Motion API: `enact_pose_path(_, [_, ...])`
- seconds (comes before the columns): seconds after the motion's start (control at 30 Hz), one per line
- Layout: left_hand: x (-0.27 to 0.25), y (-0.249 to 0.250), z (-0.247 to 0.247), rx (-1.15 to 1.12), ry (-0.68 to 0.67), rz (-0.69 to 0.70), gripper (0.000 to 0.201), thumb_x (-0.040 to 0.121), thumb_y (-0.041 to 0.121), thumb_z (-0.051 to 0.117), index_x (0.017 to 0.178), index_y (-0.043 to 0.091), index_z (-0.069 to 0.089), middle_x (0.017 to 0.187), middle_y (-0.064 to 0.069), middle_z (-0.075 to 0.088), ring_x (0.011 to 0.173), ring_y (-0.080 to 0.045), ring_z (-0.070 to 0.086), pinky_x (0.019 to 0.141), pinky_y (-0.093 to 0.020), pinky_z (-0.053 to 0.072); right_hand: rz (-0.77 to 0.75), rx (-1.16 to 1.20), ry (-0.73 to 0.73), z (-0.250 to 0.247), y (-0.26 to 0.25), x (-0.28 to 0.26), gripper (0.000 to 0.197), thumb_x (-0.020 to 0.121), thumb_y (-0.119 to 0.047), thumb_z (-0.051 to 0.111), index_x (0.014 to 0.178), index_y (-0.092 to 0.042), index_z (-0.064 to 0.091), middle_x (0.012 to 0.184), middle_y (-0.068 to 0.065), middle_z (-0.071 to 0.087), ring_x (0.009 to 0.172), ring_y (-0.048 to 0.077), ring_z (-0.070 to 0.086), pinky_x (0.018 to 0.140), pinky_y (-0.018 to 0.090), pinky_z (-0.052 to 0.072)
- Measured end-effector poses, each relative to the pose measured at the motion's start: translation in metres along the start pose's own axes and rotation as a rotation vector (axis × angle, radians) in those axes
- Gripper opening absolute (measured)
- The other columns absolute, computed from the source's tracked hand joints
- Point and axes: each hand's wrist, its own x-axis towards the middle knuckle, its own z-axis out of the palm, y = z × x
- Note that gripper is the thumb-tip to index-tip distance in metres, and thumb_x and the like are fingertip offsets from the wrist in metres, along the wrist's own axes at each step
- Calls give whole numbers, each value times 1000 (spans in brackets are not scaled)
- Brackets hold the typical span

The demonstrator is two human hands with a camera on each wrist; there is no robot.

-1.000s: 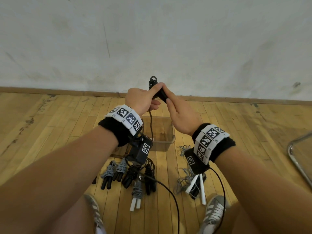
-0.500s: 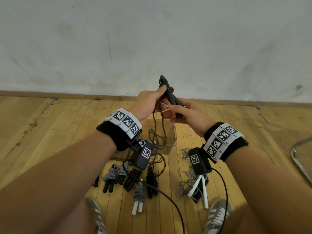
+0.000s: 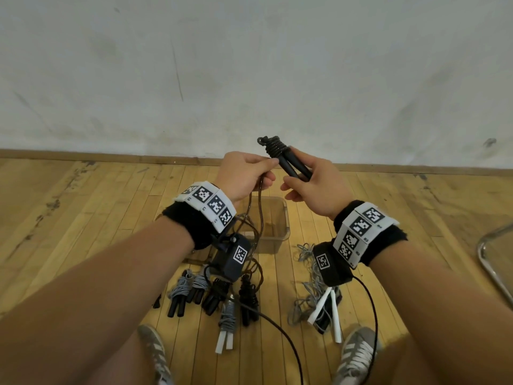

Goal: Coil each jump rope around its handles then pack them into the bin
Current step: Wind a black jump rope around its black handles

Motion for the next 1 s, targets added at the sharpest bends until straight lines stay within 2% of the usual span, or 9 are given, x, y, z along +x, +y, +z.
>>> enact_pose_path(0.17, [-1,3,3,25,-10,-25,18,94,16,73,102,0,75,68,-5,70,54,-11,62,57,-22,57,-19,-173,136,2,7,7,67,98,-11,62,156,-32,37,97,0,74,63,6,71,59,19,57])
enact_pose_path(0.3, [-1,6,7,-58,8,-69,32,93,33,74,97,1,74,68,-5,70,54,-12,61,61,-27,59,-76,-412,154,4,10,8,66,99,-17,59,157,-36,33,119,0,71,85,16,71,77,34,60])
enact_pose_path(0.43, [-1,4,11,-110,77,-96,42,89,43,77,90,2,75,68,-10,71,53,-14,62,61,-29,60,-182,-571,140,15,8,6,63,103,-29,51,159,-35,23,105,3,72,77,18,64,65,32,51])
enact_pose_path(0.5, [1,3,10,-118,113,-92,45,87,44,79,89,0,75,68,-10,70,53,-15,62,58,-28,58,-221,-510,111,23,9,4,57,107,-37,38,161,-33,17,101,0,69,71,10,59,58,27,42])
enact_pose_path(0.6, [5,1,6,-87,181,-88,45,86,46,79,82,2,75,64,-8,69,50,-14,60,55,-26,55,-266,-355,23,30,10,1,54,110,-31,28,162,-32,12,115,4,66,77,8,58,62,22,39])
enact_pose_path(0.73, [8,2,2,-116,185,-82,41,88,41,78,86,1,75,59,-2,65,46,-10,56,55,-25,55,-231,-134,-1,23,7,2,51,110,-21,35,159,-31,24,81,-7,55,66,9,52,66,36,49])
enact_pose_path(0.83, [9,5,0,-162,126,-90,37,91,38,75,93,1,75,63,1,65,48,-7,54,56,-23,54,-47,162,-1,16,3,3,58,105,-28,54,156,-37,26,82,1,58,74,17,61,74,39,60])
enact_pose_path(0.93, [6,5,2,-193,18,-74,38,94,36,72,105,-1,75,71,0,65,53,-7,54,60,-23,55,114,414,-40,14,-1,3,49,102,-29,59,148,-19,45,90,6,65,83,16,67,73,36,61])
enact_pose_path(1.0, [6,5,3,-179,-8,-72,39,95,36,70,105,-1,75,69,1,65,55,-8,55,63,-25,55,110,419,-83,15,-1,1,37,104,-29,56,136,-11,57,84,4,66,78,12,68,70,34,60])
